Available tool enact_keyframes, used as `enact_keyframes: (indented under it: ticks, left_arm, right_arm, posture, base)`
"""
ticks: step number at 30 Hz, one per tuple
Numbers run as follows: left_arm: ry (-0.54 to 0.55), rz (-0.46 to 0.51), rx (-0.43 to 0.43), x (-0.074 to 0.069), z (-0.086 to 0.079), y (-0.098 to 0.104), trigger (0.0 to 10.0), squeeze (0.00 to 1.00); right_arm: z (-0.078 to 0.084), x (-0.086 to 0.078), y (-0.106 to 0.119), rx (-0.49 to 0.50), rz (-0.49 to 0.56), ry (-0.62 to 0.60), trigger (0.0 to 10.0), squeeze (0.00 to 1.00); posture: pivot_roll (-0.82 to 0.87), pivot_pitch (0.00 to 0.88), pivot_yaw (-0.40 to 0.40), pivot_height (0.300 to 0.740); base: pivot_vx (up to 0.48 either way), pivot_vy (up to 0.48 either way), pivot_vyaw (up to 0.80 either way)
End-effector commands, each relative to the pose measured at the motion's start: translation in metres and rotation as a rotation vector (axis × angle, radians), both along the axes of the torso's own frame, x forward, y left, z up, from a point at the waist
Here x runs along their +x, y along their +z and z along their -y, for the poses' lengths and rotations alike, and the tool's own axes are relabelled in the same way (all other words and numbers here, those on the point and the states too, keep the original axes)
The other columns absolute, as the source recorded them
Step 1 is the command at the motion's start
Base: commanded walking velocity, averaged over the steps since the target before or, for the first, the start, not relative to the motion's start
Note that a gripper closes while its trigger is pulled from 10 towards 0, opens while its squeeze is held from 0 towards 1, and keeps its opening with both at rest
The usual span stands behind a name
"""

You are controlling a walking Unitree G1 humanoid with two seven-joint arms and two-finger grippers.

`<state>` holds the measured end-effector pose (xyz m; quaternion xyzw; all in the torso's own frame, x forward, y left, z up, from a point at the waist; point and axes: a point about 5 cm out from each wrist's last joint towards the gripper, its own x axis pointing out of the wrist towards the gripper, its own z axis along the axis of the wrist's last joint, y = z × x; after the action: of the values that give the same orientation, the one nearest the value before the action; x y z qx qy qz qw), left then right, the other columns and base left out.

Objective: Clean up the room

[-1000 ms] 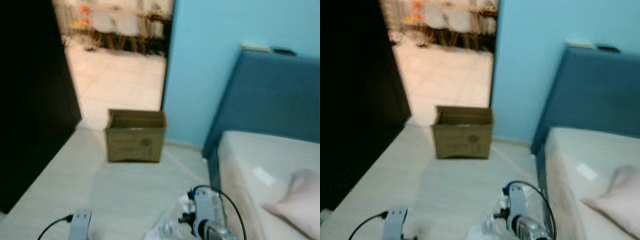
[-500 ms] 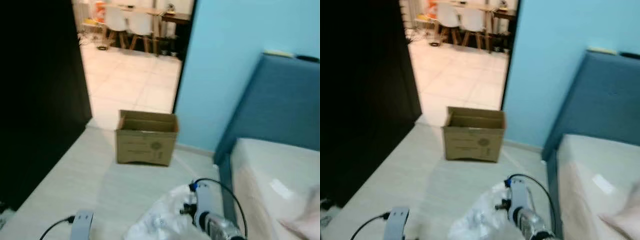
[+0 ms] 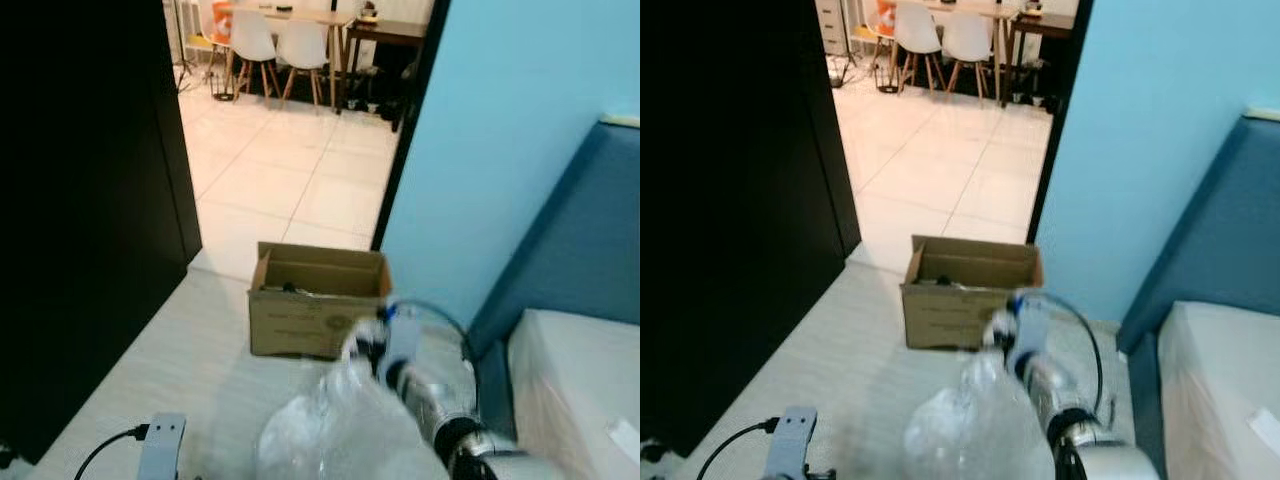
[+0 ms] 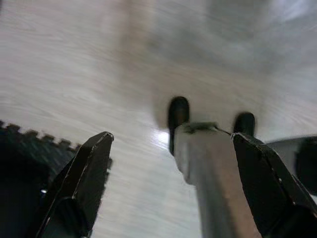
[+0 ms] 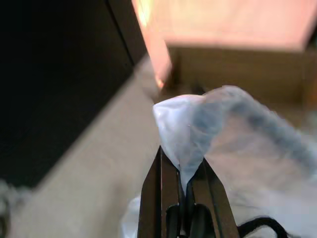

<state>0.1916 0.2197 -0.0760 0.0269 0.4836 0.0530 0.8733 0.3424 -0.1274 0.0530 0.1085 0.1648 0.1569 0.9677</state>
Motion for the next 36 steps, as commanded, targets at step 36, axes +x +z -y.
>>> enact_keyframes:
  ticks: [36]
  left_arm:
    - [-0.015,-0.019,-0.006,-0.002,0.002,-0.001,10.0,0.00]
  right_arm:
    - [0.032,0.056,0.155,-0.187,0.075,0.229,10.0,0.00]
  posture:
    - [-0.02,0.000,-0.073,0.740]
  base:
    - [0.362,0.000,-0.16]
